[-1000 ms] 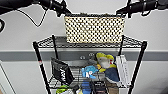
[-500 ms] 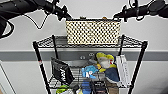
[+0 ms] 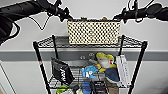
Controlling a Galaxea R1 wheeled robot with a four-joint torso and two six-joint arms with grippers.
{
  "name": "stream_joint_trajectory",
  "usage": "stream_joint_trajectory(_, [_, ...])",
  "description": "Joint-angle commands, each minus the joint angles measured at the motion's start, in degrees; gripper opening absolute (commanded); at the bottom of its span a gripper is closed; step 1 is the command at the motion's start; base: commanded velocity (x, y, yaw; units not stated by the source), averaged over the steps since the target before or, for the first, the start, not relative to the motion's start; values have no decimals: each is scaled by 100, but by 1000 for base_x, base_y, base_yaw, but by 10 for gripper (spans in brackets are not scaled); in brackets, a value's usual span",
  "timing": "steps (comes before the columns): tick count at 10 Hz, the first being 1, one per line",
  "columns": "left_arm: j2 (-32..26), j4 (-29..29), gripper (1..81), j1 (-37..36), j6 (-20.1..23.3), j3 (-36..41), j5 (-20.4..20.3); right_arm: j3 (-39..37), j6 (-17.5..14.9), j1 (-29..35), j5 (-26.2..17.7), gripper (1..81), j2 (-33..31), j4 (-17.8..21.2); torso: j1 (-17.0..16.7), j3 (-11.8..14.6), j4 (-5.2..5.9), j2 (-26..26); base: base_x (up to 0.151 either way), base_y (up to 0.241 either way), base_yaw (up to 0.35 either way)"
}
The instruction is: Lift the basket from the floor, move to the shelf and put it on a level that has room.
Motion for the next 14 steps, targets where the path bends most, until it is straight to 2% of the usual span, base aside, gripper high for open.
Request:
stream_joint_trajectory(1, [3, 124, 10, -1001, 80, 2, -76, -92, -67, 949, 72, 10, 47, -19, 0, 0, 0, 0, 0, 0, 0])
stream_joint_trajectory(2, [-40, 116, 10, -1019, 80, 115, -93, -66, -58, 949, 73, 10, 29, -10, 0, 0, 0, 0, 0, 0, 0])
stream_joint_trajectory(3, [-93, 107, 10, -1027, 72, 239, -102, -31, -66, 940, 72, 811, 3, -10, 0, 0, 0, 0, 0, 0, 0])
stream_joint_trajectory(4, [-111, 107, 811, -1027, 80, 283, -111, 22, -59, 949, 81, 811, -24, -10, 0, 0, 0, 0, 0, 0, 0])
stream_joint_trajectory(6, [-250, 72, 811, -1036, 71, 379, -111, 188, -58, 966, 90, 811, -171, 25, 2, 0, 0, 0, 0, 0, 0])
stream_joint_trajectory(14, [-2291, -25, 811, -1247, 10, 2472, -128, 2000, 12, 1124, 55, 811, -1966, 51, 0, 0, 0, 0, 0, 0, 0])
